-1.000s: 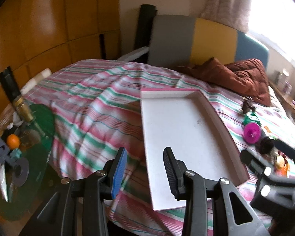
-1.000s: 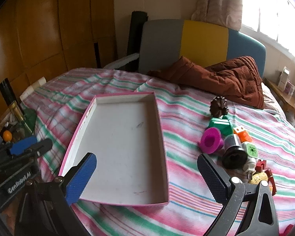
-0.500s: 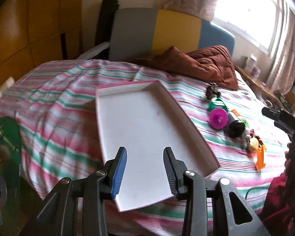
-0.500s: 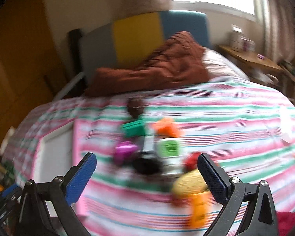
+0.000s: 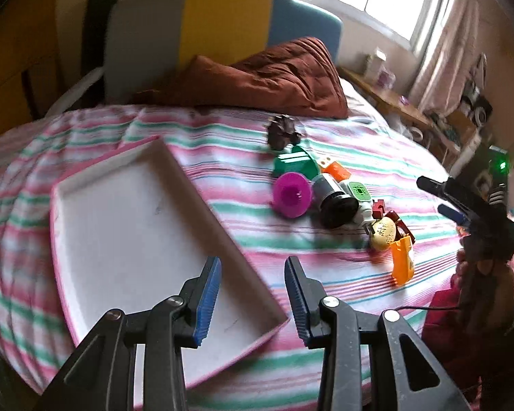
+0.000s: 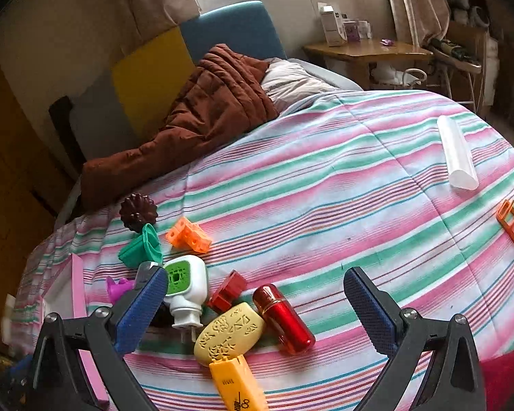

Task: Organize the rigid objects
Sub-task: 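Move both tools from the tray toward the pile of toys, then grasp the magenta funnel piece with the left tool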

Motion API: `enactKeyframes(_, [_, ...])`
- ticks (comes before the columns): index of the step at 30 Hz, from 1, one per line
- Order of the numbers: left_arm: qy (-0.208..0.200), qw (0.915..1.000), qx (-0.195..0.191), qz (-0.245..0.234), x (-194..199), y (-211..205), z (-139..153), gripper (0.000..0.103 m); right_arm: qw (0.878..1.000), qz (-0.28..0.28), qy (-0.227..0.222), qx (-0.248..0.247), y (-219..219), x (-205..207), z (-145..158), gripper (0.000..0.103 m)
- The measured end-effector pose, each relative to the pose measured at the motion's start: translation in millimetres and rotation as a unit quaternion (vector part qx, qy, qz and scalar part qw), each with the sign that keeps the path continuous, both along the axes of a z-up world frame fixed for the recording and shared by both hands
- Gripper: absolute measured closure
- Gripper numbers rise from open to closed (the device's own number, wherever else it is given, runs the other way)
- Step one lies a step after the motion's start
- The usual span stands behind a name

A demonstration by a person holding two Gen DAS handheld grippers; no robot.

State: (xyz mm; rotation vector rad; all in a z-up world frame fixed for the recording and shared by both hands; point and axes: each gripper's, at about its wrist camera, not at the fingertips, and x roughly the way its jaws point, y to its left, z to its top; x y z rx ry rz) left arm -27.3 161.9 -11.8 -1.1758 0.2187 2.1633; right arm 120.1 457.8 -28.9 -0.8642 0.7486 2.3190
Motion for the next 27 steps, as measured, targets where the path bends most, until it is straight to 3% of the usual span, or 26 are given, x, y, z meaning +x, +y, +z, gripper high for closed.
enactKeyframes(9, [-0.035, 0.9970, -0.031, -0.061, -29, 79, -21, 0.064, 0.999, 0.011, 0.017, -0.027, 1, -1, 0, 0.000])
enactKeyframes(15, [-0.059, 0.9951, -0.036, -0.071, -44, 112, -43, 0.065, 0.998, 0.009, 0.035, -0.048, 6, 1, -1, 0.000])
enactKeyframes(23, [-0.028, 0.9953, -0.034, -0.086, -48, 141, -48, 0.065, 0.997, 0.026, 0.039, -0.055, 2, -3, 0, 0.000])
enactKeyframes(27, [-0.044, 0.9957, -0.036, -0.074, -58, 145, -59, 0.083, 0.997, 0.027, 0.040, -0.055, 1, -4, 0, 0.000])
